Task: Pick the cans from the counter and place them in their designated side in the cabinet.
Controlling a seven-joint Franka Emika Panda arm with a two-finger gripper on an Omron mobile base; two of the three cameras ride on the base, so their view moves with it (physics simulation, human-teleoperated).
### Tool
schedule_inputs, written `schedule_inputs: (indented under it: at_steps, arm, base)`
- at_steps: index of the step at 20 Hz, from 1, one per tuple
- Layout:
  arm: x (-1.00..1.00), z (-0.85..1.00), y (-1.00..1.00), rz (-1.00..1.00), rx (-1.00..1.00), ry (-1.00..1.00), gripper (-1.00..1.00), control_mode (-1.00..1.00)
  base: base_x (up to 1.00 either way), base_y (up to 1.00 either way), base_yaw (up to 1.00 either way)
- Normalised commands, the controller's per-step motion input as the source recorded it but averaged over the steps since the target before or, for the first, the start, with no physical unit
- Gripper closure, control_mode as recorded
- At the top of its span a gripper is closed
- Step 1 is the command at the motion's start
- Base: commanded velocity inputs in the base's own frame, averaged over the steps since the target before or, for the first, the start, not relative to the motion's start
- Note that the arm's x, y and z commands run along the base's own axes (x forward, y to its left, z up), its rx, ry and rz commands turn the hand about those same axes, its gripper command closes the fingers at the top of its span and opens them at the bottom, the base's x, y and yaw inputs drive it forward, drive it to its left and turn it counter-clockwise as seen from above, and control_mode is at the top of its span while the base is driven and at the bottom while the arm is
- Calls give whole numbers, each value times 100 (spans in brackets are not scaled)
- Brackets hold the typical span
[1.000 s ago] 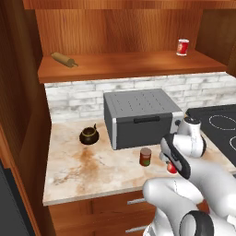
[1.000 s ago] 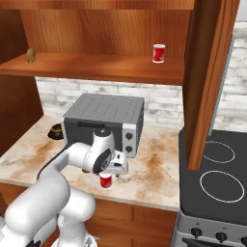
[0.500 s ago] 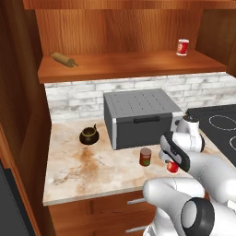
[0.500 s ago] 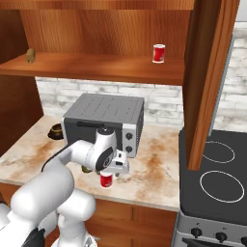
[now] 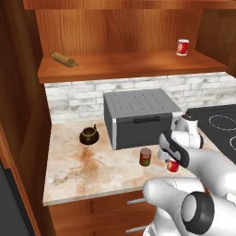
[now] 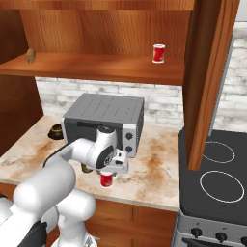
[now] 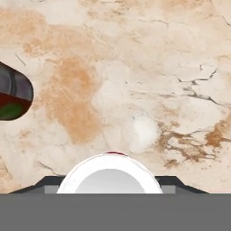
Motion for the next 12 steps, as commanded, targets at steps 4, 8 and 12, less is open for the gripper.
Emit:
schedule_inputs:
  at_steps: [4,8,12]
  arm:
    - [-10,6,2,1,4,-4,100,-100]
    - [-39,52,0,4,0,-16,100,-100]
    - [-49,65,0,3,0,-16,100,-100]
  base:
    - [0,0,0]
    - [0,0,0]
    - [0,0,0]
